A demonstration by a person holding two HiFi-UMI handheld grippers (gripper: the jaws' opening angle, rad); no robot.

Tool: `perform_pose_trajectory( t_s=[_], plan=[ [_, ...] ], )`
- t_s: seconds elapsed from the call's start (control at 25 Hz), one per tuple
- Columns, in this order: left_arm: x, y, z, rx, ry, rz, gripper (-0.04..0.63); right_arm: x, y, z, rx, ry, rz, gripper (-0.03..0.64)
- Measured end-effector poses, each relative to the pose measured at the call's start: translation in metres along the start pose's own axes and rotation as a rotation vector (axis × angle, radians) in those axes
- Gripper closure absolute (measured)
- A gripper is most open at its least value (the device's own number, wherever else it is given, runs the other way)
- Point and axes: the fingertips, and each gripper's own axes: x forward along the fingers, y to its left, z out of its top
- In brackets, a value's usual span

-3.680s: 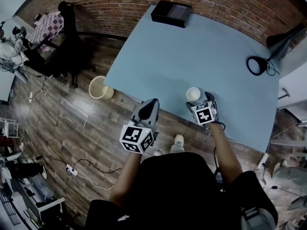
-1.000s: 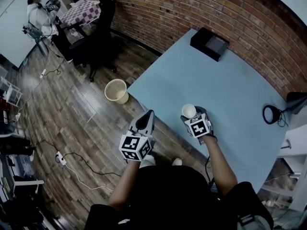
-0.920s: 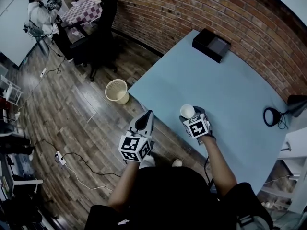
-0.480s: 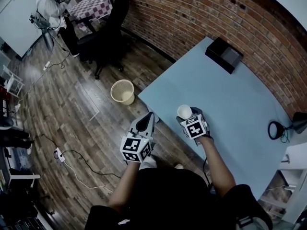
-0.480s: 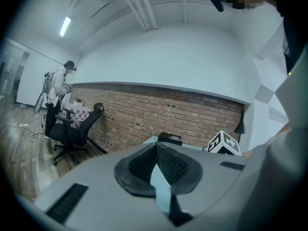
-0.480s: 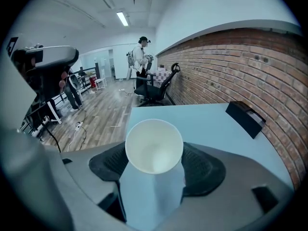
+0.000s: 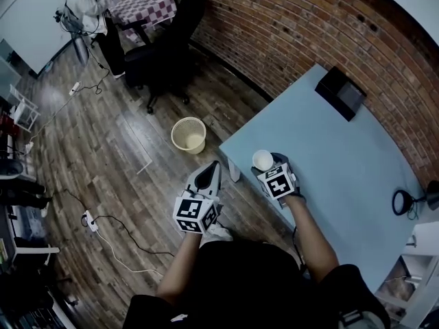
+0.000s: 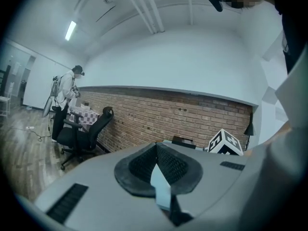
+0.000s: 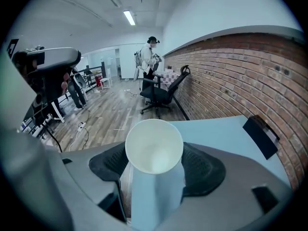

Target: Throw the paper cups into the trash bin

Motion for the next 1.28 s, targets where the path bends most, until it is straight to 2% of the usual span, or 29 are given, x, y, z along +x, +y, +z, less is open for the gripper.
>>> perform_pose_trajectory(
  t_s=[0.4, 0.76, 1.08, 1.28],
  plan=[
    [-0.012, 0.083, 0.022, 0.002, -0.029, 0.021, 0.586, 0.049, 0.045, 0.065, -0.053, 0.004, 0.021, 0.265],
    [-0.037, 0.139, 0.036, -0.006, -0.059, 0.057, 0.586, 0.080, 0.084, 0.110, -0.068, -0.022, 0.055, 0.265],
    [-0.068, 0.177, 0.036, 0.002, -0.063, 0.096, 0.586, 0.093, 0.125, 0.128, -0.111, -0.017, 0.082, 0.265],
    [-0.087, 0.191, 0.032, -0.030, -0.071, 0.131, 0.586, 0.093, 0.144, 0.139, -0.155, -0.023, 0.097, 0.265]
  ],
)
